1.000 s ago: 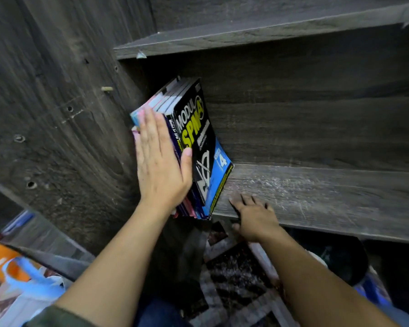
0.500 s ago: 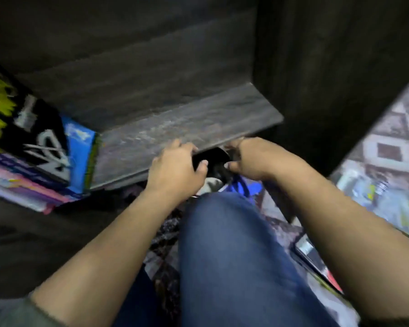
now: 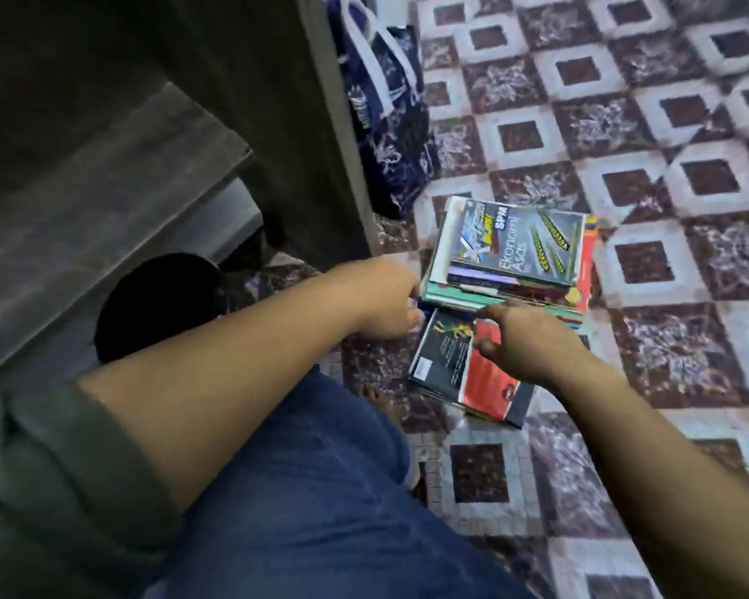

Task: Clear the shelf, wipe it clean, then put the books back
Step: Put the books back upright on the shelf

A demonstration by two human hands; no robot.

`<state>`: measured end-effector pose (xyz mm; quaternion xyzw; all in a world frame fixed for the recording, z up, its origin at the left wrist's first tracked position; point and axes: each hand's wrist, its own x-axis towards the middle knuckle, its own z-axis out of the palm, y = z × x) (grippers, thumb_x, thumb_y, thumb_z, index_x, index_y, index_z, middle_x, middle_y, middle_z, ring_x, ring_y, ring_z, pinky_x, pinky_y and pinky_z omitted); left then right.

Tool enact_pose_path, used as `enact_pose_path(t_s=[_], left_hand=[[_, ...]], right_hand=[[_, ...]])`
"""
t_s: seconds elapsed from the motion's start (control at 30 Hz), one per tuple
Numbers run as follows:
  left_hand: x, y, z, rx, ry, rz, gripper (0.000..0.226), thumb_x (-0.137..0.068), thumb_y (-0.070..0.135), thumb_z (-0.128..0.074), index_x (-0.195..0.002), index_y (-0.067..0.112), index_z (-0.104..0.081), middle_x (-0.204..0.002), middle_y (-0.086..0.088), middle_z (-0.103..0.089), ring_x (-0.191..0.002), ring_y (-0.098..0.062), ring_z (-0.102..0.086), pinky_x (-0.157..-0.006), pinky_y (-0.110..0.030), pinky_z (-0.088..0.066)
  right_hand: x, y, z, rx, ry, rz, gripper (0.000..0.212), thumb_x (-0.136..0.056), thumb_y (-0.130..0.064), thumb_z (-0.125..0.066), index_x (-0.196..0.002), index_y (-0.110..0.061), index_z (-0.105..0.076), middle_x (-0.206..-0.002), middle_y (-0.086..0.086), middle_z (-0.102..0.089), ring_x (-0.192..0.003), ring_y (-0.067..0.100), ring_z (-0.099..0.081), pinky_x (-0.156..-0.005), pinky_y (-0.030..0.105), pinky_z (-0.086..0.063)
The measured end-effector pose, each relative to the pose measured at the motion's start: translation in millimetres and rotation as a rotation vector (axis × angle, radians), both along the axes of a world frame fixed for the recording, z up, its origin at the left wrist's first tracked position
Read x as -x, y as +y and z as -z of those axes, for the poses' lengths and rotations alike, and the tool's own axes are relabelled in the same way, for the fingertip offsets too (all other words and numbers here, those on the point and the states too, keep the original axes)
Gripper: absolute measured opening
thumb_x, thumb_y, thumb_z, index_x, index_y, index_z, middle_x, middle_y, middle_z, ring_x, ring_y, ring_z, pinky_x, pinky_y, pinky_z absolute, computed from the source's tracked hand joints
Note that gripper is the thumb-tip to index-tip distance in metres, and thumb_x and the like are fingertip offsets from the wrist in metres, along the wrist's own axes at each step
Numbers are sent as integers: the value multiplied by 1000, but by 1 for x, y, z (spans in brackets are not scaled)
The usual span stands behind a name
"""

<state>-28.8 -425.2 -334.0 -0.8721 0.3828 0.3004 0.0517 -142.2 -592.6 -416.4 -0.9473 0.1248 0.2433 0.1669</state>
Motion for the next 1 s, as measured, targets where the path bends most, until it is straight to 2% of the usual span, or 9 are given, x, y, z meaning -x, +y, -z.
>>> enact_pose_path(t_s=[0.1,0.2,0.33,0.5,0.6,0.7,0.8,0.9,1.0], left_hand=[[-6,-25,25,-35,16,96,37,-95,42,-50,-124,19,-56,-122,-6,-59,-109,-28,-56,-92,-42,-49],[-16,-41,50,-72,-15,149,38,-95,41,-49,-127,20,-52,-125,-6,-54,-113,-28,-53,-94,-44,-47],[-32,-56,84,-90,-45,170,44,-96,41,-48,-135,21,-46,-132,-6,-47,-121,-30,-49,-93,-44,-43],[-46,-69,124,-19,-90,111,53,-94,31,-52,-142,19,-33,-138,-11,-38,-132,-35,-36,-103,-50,-40],[-45,-71,145,32,-91,80,75,-90,26,-59,-150,22,-14,-146,-14,-25,-135,-37,-29,-109,-48,-34],[-38,-77,158,66,40,-43,90,-88,35,-64,-153,27,-1,-157,-18,-5,-143,-38,-17,-113,-48,-28],[-39,-82,168,124,253,-233,105,-84,42,-69,-151,34,11,-160,-16,5,-147,-37,-11,-115,-46,-23],[-45,-87,178,224,375,-323,118,-77,41,-76,-150,35,17,-162,-8,-2,-147,-30,-15,-118,-43,-24],[-49,-94,180,269,394,-414,120,-77,37,-77,-153,27,16,-162,-4,-12,-146,-25,-20,-117,-40,-26]], right_hand=[[-2,-12,30,13,-46,44,47,-90,-42,-60,-133,-25,-54,-135,6,-52,-119,31,-54,-93,39,-48],[-14,-21,61,46,-101,73,49,-89,-36,-61,-135,-22,-53,-145,10,-44,-128,32,-45,-102,41,-42],[-41,-36,86,115,-253,130,69,-79,-32,-74,-141,-22,-46,-153,15,-31,-139,35,-31,-110,47,-30],[-70,-67,101,201,-163,326,107,-67,-38,-85,-149,-42,-16,-161,13,11,-146,45,2,-110,68,-14],[-74,-78,111,166,-111,388,123,-61,-41,-89,-148,-50,-3,-156,9,32,-144,46,13,-108,73,-17],[-73,-81,117,158,-139,404,125,-57,-44,-90,-148,-51,-5,-154,8,35,-144,45,12,-108,67,-26],[-70,-80,119,154,-178,482,127,-54,-44,-91,-149,-52,-7,-155,11,32,-144,46,2,-112,57,-25],[-68,-80,121,101,-190,549,127,-55,-40,-92,-149,-53,-7,-156,13,30,-139,45,-16,-110,46,-30],[-64,-78,125,66,-201,561,121,-59,-36,-91,-147,-55,-11,-159,7,23,-134,42,-22,-107,48,-33]])
